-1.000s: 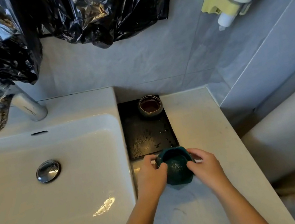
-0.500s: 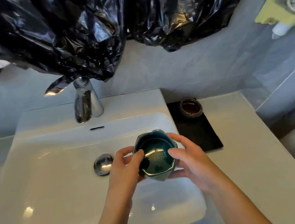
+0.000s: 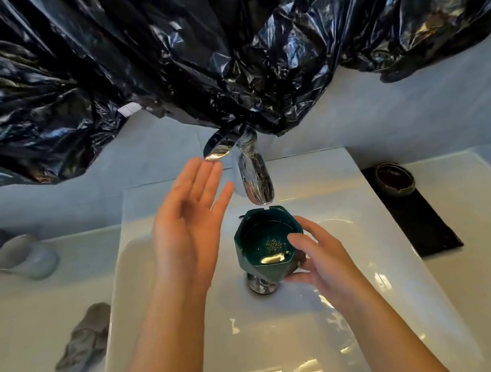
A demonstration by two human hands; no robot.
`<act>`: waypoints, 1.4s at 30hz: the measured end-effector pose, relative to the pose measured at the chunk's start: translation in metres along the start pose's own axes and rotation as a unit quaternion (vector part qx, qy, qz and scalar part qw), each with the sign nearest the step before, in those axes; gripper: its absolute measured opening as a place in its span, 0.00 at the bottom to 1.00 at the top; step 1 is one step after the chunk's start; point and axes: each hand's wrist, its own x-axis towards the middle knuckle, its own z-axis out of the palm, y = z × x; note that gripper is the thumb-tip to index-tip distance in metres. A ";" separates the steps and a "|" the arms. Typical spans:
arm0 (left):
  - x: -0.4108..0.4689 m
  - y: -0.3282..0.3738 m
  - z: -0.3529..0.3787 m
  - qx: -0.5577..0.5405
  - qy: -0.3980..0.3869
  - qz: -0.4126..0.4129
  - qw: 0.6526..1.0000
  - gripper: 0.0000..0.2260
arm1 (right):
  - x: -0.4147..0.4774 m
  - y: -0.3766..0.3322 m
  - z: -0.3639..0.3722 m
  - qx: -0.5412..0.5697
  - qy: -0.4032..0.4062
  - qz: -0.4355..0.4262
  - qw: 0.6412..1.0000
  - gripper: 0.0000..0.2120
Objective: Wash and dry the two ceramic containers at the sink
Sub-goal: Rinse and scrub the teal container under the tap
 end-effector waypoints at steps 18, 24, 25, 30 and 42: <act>-0.018 -0.035 -0.063 0.466 -0.047 0.220 0.855 0.16 | 0.015 -0.002 -0.005 0.000 -0.020 -0.003 1.000 0.17; -0.012 -0.071 -0.100 0.812 -0.265 0.232 0.465 0.23 | 0.019 0.023 -0.005 -0.067 -0.046 0.024 0.996 0.20; -0.009 -0.076 -0.099 0.836 -0.274 0.223 0.420 0.25 | 0.020 0.024 -0.006 -0.073 -0.047 0.027 0.996 0.20; -0.003 -0.090 -0.107 0.847 -0.253 0.221 0.411 0.17 | 0.028 0.019 -0.005 -0.205 -0.006 -0.031 0.978 0.19; -0.016 -0.105 -0.099 0.515 -0.142 0.012 0.845 0.05 | 0.039 0.000 0.005 -0.192 -0.053 0.023 0.980 0.16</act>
